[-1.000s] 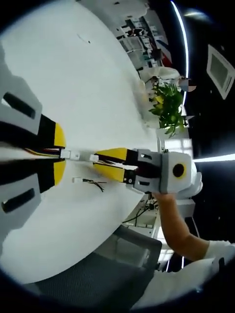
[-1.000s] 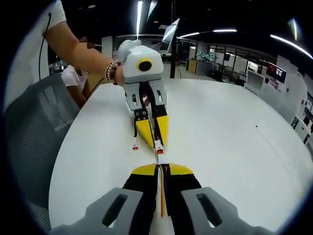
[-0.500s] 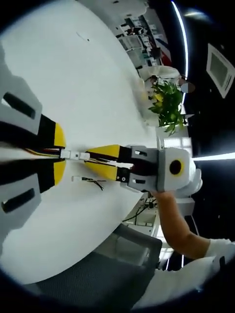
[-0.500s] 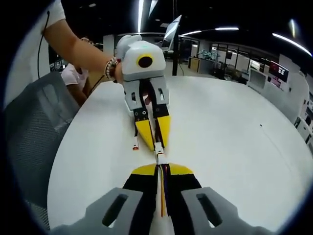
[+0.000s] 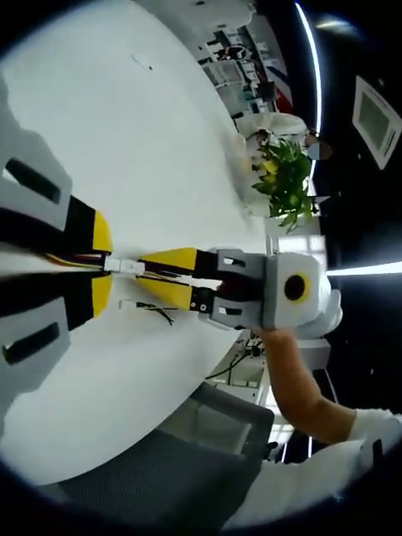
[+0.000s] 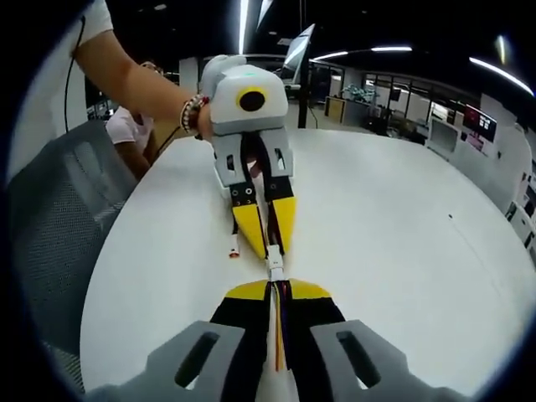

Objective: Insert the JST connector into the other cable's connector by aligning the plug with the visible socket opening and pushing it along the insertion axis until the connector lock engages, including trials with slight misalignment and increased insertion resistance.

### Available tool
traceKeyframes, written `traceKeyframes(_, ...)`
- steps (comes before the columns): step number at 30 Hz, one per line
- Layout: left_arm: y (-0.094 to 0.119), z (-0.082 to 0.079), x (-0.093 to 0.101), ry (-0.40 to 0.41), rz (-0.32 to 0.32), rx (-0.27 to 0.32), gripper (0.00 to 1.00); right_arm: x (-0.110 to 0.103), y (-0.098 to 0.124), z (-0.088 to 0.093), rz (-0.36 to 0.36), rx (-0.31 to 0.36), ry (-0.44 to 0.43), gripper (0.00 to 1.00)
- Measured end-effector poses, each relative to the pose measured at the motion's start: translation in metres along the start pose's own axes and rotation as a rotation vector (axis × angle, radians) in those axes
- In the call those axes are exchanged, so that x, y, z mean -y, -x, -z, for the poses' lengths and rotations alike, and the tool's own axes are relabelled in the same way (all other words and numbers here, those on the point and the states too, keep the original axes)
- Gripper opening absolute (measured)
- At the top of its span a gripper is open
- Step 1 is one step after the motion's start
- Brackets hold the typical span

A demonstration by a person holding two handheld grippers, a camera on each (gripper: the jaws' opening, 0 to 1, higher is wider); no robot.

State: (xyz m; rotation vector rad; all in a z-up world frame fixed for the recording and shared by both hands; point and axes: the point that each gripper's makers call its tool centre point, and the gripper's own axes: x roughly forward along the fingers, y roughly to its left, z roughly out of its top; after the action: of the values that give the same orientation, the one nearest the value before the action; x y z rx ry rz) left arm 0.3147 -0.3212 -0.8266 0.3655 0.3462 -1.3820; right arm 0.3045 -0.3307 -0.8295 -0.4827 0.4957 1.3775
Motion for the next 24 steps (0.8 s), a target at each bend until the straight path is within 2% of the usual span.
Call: traceKeyframes(24,0.0028,-0.0022,-0.0015,0.009,-0.004,-0.001,0.00,-0.0004,0.0002,-0.0049,-0.002,0.006,0.010,0.03)
